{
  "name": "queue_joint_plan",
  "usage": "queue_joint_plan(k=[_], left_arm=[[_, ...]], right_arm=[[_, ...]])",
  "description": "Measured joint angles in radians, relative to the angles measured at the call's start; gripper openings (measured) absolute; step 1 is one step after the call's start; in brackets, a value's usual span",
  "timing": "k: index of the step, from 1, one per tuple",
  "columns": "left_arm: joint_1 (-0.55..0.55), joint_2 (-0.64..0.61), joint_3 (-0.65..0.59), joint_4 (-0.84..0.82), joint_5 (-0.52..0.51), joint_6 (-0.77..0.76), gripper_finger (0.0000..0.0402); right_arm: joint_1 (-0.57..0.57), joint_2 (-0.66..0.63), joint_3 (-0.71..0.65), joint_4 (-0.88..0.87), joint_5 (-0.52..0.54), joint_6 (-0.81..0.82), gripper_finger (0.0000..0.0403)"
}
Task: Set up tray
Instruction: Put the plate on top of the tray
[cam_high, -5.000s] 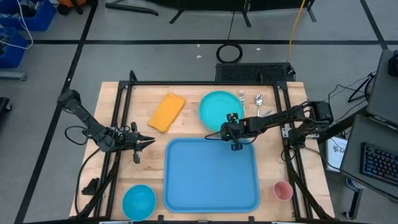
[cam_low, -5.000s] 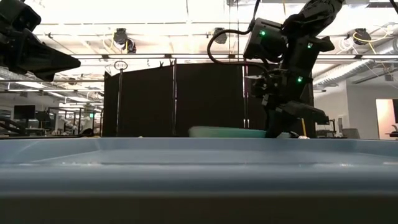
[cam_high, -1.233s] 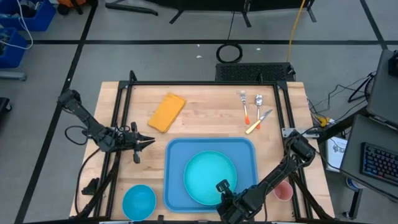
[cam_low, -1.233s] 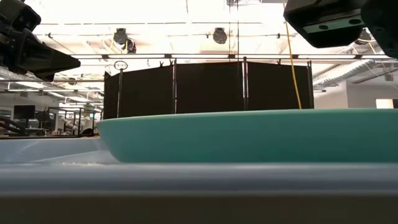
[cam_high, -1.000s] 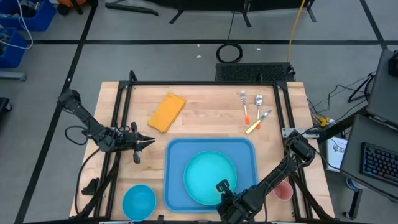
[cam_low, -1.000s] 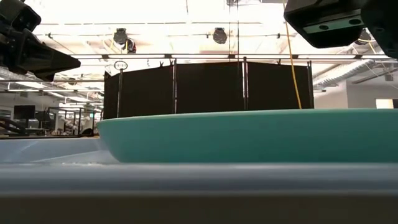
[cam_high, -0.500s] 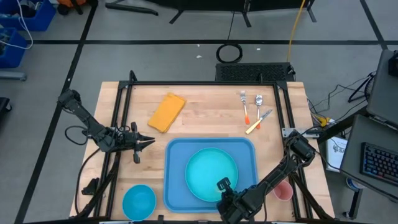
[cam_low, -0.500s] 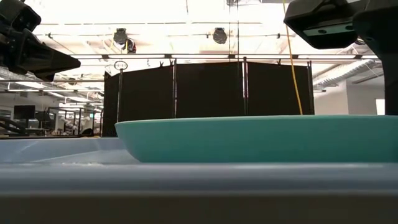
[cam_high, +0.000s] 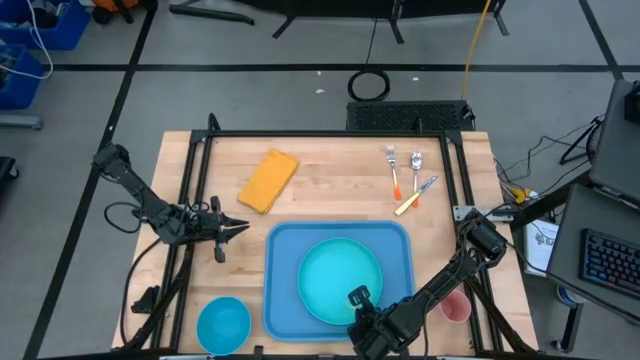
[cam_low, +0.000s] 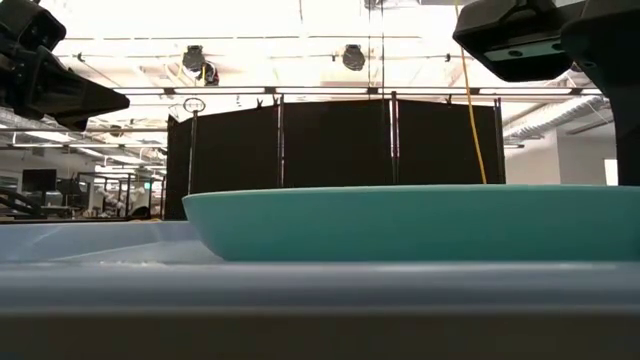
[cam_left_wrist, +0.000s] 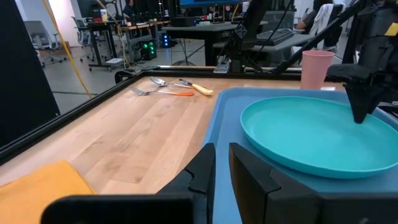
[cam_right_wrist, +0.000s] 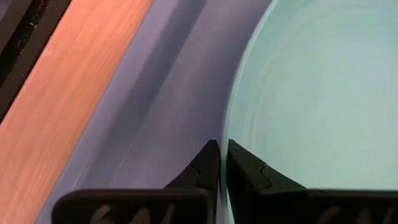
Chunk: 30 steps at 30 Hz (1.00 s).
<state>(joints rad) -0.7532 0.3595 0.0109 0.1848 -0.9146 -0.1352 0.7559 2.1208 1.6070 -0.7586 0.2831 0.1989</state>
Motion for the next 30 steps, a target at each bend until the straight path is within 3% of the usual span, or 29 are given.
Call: queue_joint_plan(k=[15,30], left_arm=[[0.0,0.0,0.0,0.0,0.0,0.0,0.0051],[0.0,0.0,0.0,0.0,0.0,0.0,0.0051]], right_arm=[[0.001,0.002,-0.002,0.011,0.0,-0.001,0.0061],[0.018,-0.053,-0.002,0.074,0.114,-0.033,0.012]])
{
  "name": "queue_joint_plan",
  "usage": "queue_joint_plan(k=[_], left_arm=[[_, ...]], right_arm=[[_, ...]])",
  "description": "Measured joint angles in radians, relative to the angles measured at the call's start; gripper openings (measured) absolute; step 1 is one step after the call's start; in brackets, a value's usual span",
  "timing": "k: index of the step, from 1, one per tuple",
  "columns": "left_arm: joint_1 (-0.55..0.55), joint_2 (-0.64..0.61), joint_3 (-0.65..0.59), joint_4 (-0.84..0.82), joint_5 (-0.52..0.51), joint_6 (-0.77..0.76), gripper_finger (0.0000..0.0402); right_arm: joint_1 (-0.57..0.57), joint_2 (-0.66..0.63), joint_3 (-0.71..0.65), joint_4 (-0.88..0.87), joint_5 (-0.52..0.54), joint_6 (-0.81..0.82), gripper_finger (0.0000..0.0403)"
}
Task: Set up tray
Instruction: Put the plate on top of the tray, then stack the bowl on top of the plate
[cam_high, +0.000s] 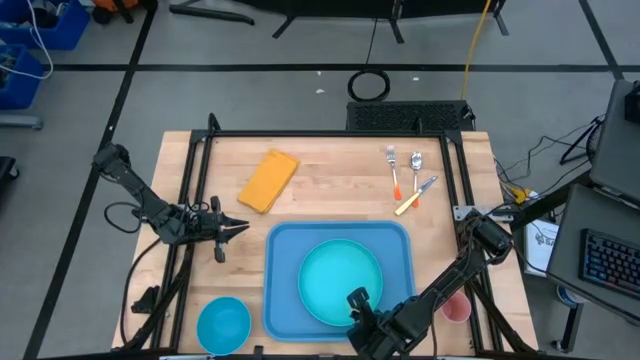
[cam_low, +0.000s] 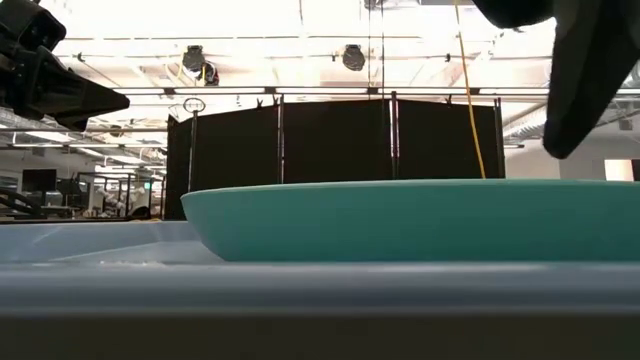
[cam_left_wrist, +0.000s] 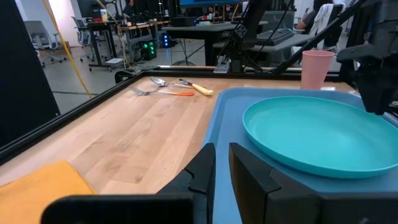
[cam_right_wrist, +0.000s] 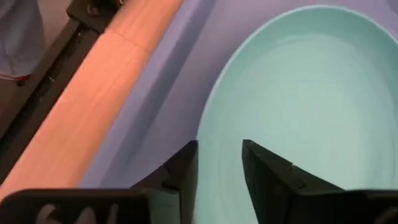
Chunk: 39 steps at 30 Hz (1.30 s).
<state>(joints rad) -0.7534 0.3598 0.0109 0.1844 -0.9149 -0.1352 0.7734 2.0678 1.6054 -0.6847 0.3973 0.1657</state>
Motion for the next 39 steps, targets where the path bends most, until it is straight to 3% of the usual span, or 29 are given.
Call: queue_joint_plan(k=[9,20,32,39], left_arm=[[0.0,0.0,0.0,0.0,0.0,0.0,0.0051],[0.0,0.0,0.0,0.0,0.0,0.0,0.0051],[0.0,0.0,0.0,0.0,0.0,0.0,0.0051],[0.0,0.0,0.0,0.001,-0.002,0.014,0.0051]], right_arm=[[0.004,0.0,0.0,0.048,0.041,-0.065,0.0149],[0.004,-0.001,0.001,0.113,0.082,-0.147,0.0149],[0.034,-0.047,0.002,0.093,0.206,-0.125,0.0147],[0.043,-0.068,0.002,0.182,0.206,-0.081,0.015]])
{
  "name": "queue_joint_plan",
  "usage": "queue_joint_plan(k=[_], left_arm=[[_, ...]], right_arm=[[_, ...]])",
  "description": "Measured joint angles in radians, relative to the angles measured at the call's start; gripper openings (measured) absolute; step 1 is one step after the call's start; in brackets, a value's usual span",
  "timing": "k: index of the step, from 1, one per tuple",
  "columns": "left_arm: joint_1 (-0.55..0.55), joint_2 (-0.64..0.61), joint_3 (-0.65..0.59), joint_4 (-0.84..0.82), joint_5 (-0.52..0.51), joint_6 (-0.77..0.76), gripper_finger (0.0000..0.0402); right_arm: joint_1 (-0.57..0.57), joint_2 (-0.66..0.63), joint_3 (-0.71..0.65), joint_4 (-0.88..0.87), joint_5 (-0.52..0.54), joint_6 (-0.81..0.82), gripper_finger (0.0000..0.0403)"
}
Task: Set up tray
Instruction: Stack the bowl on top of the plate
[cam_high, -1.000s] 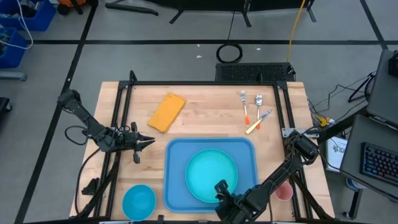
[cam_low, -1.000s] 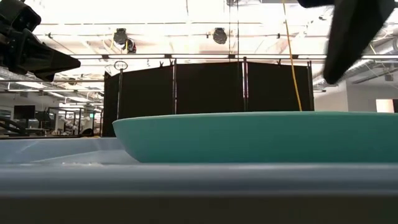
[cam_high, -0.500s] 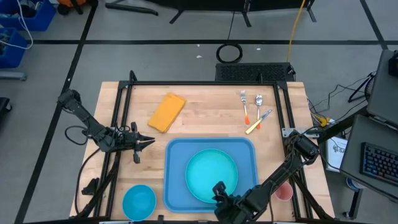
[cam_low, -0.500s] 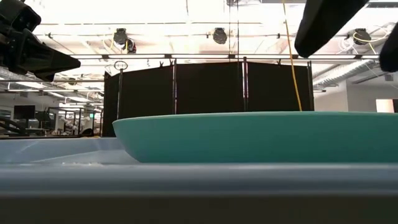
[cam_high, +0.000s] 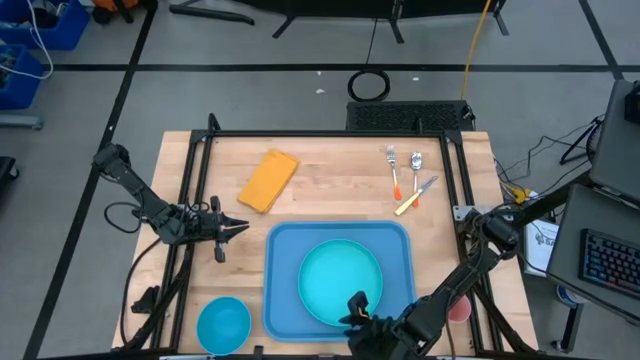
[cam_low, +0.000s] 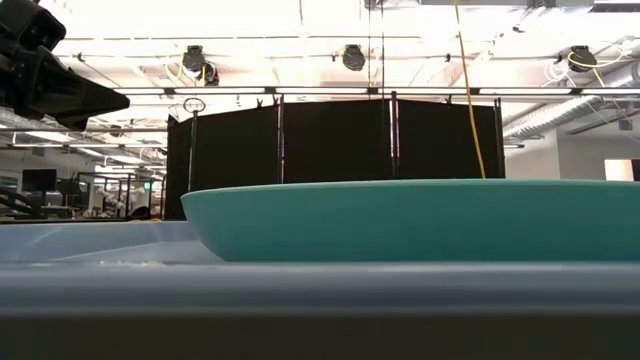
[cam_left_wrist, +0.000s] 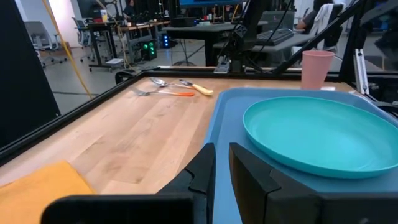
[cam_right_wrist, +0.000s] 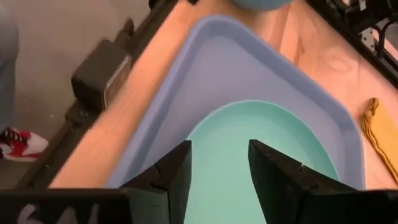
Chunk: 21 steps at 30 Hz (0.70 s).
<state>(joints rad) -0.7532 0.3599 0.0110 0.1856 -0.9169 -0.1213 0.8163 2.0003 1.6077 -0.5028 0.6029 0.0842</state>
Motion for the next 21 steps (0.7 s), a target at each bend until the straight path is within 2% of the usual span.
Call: queue_joint_plan(k=[4,7,11,12,14,17,21], left_arm=[[0.0,0.0,0.0,0.003,0.001,0.082,0.0051],[0.0,0.0,0.0,0.035,0.003,0.064,0.0051],[0.0,0.0,0.0,0.166,0.133,-0.323,0.0051],[0.0,0.0,0.0,0.203,0.142,-0.37,0.0051],[0.004,0.0,0.0,0.281,0.101,-0.355,0.0051],[0.01,0.0,0.0,0.354,0.003,-0.253,0.0051],[0.01,0.0,0.0,0.378,-0.021,-0.268,0.0051]], right_arm=[[0.017,0.002,0.0,0.009,-0.001,0.001,0.0147],[0.02,0.002,0.0,0.016,0.0,0.001,0.0147],[0.016,0.002,0.0,0.014,0.003,0.009,0.0148],[0.016,0.002,0.0,0.014,0.003,0.009,0.0148],[0.017,0.002,0.0,0.014,0.003,0.02,0.0146],[0.017,0.002,0.0,0.015,0.002,0.037,0.0144],[0.023,0.002,0.0,0.013,0.001,0.053,0.0144]])
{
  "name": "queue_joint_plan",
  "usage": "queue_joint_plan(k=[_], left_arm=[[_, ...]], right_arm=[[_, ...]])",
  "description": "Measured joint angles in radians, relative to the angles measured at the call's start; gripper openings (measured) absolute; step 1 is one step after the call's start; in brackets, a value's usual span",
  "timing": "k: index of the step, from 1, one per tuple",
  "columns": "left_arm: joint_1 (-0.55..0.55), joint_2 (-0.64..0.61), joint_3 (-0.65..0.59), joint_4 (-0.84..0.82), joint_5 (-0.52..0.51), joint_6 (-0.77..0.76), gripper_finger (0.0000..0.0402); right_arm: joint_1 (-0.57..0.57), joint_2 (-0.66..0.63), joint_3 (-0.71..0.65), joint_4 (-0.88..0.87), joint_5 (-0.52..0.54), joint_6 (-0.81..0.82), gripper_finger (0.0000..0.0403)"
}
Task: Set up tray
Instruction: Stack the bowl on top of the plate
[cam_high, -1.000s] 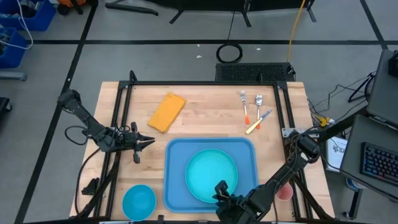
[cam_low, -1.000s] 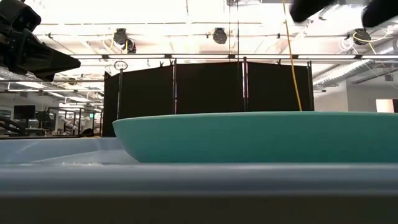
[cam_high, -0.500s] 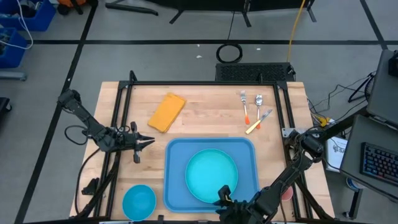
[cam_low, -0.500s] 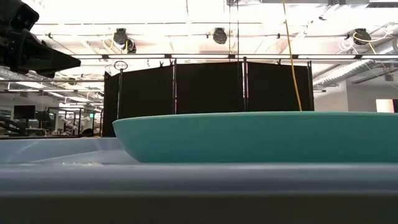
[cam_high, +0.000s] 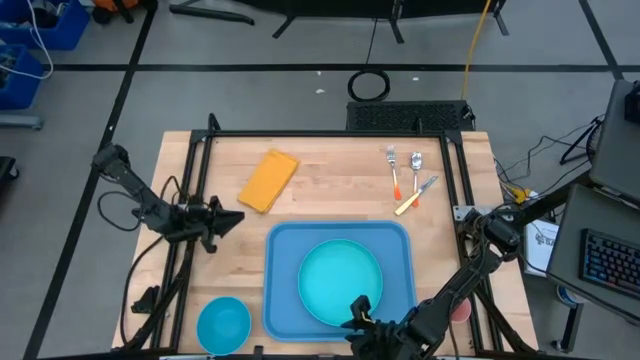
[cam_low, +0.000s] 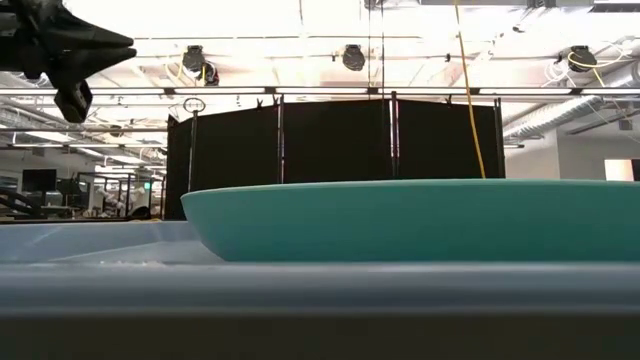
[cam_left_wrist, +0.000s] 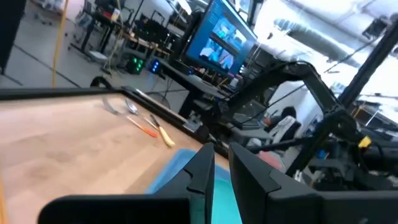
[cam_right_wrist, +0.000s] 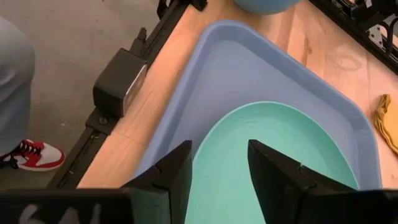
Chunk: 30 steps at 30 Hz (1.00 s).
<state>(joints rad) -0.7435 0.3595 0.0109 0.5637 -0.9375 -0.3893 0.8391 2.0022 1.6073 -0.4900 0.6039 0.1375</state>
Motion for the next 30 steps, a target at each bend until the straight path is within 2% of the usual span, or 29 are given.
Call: queue_joint_plan(k=[4,8,10,15,18,21,25,27,30], left_arm=[[0.007,0.0,0.0,0.016,-0.101,0.016,0.0051],[0.011,0.0,0.0,0.027,-0.114,-0.001,0.0051],[0.02,0.0,0.0,0.036,-0.079,-0.023,0.0051],[0.03,0.006,0.0,0.033,0.139,-0.062,0.0051],[0.025,0.074,0.026,0.028,0.185,-0.089,0.0051],[0.017,0.206,0.119,0.03,0.206,-0.069,0.0051],[-0.009,0.424,0.321,-0.043,0.223,0.058,0.0051],[-0.025,0.519,0.436,-0.213,0.241,0.076,0.0051],[-0.057,0.647,0.608,-0.515,0.25,-0.037,0.0051]], right_arm=[[0.009,0.0,0.0,0.001,-0.001,0.001,0.0141],[0.024,0.0,0.0,0.004,0.004,0.026,0.0139],[0.034,0.0,0.0,0.004,0.028,0.045,0.0139],[0.059,0.0,0.0,0.005,0.094,0.068,0.0137],[0.068,0.0,0.0,0.006,0.108,0.081,0.0137],[0.067,0.0,0.0,0.005,0.11,0.09,0.0136],[0.066,0.0,0.0,0.008,0.111,0.091,0.0136],[0.066,0.0,0.0,0.008,0.111,0.102,0.0136],[0.068,0.0,0.0,0.007,0.108,0.116,0.0135]])
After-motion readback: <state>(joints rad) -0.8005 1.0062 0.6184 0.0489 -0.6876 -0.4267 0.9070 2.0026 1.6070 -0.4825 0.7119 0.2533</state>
